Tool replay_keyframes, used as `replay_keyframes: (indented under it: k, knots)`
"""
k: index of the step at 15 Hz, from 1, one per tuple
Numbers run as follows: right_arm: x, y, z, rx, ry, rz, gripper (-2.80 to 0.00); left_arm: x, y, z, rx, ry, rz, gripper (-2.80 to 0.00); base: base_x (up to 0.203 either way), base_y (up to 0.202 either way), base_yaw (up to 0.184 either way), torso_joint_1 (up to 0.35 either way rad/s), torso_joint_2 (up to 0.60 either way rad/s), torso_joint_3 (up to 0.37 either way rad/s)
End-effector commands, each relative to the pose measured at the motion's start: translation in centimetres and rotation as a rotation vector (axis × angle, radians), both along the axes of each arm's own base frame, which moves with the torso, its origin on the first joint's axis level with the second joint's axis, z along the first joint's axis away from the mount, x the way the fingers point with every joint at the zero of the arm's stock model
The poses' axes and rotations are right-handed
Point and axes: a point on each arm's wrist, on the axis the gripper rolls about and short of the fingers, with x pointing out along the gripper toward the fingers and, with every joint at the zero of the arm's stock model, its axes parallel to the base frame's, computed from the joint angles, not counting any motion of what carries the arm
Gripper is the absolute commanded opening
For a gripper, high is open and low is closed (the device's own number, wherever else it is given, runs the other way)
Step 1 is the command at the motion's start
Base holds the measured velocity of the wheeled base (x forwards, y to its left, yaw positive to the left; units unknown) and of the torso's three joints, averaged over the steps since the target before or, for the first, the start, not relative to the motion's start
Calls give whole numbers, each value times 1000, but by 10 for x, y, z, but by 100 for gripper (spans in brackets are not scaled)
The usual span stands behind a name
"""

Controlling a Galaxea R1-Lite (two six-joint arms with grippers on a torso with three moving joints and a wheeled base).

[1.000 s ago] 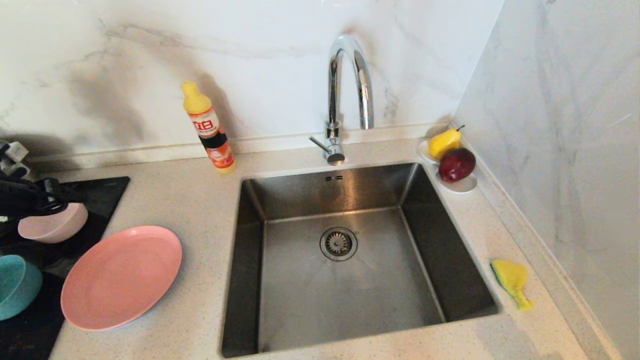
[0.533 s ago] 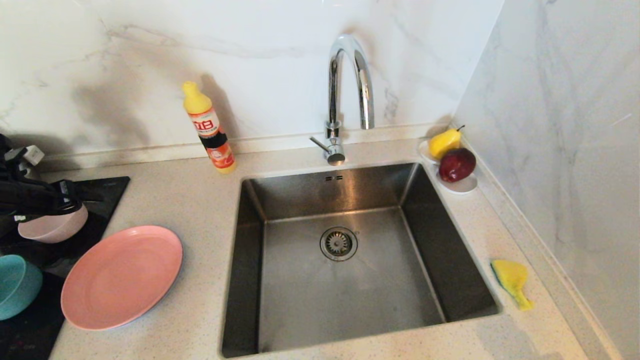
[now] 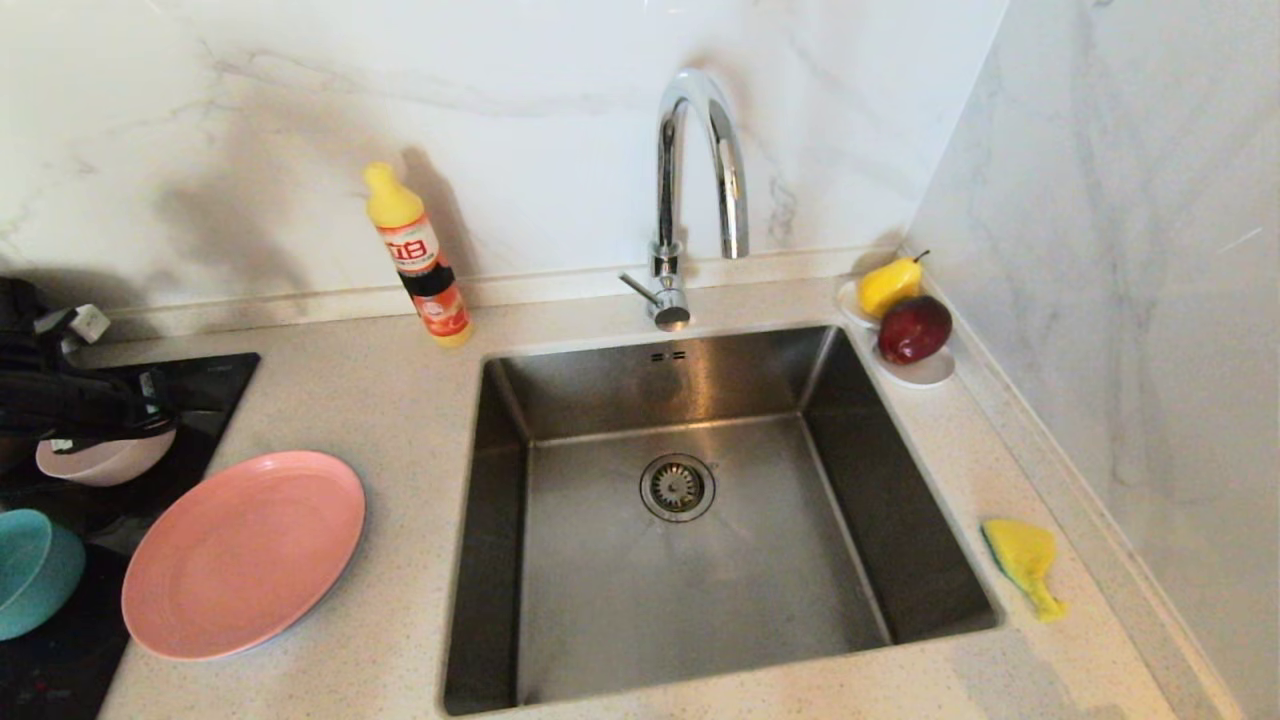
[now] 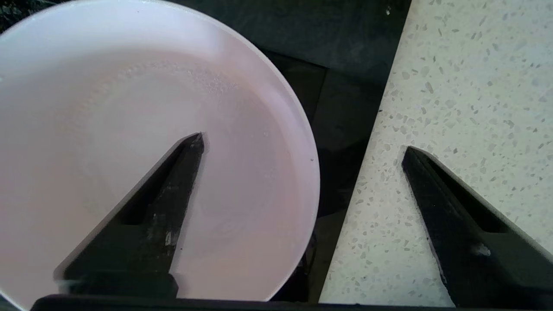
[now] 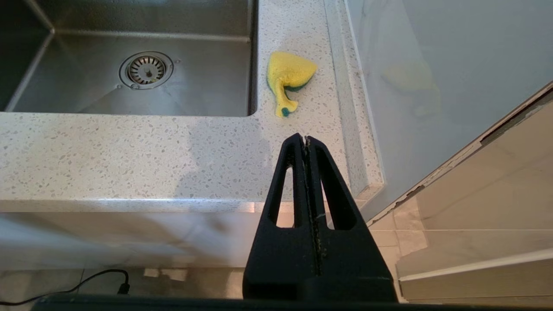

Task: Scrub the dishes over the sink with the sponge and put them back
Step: Place the bowl on the plate

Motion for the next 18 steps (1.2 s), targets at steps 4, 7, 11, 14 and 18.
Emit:
replay_keyframes:
  k: [4, 7, 11, 14, 18]
  knots:
    - [0, 0, 0, 1, 0, 1, -280, 3, 2, -8, -9, 15, -2, -280, 0, 0, 0, 0, 0, 0]
    - [0, 0, 0, 0, 0, 1, -280, 3, 2, -8, -6, 17, -2, -280, 0, 0, 0, 0, 0, 0]
    - [0, 0, 0, -1, 1, 1, -280, 5, 4, -7, -2, 9, 3, -280, 0, 0, 0, 0, 0, 0]
    - [0, 0, 0, -1, 0, 1, -280, 2, 3, 2, 1, -7, 5, -280, 0, 0, 0, 0, 0, 0]
    - [0, 0, 0, -1, 0, 1, -280, -10, -11, 39, -26, -17, 16, -280, 0, 0, 0, 0, 0, 0]
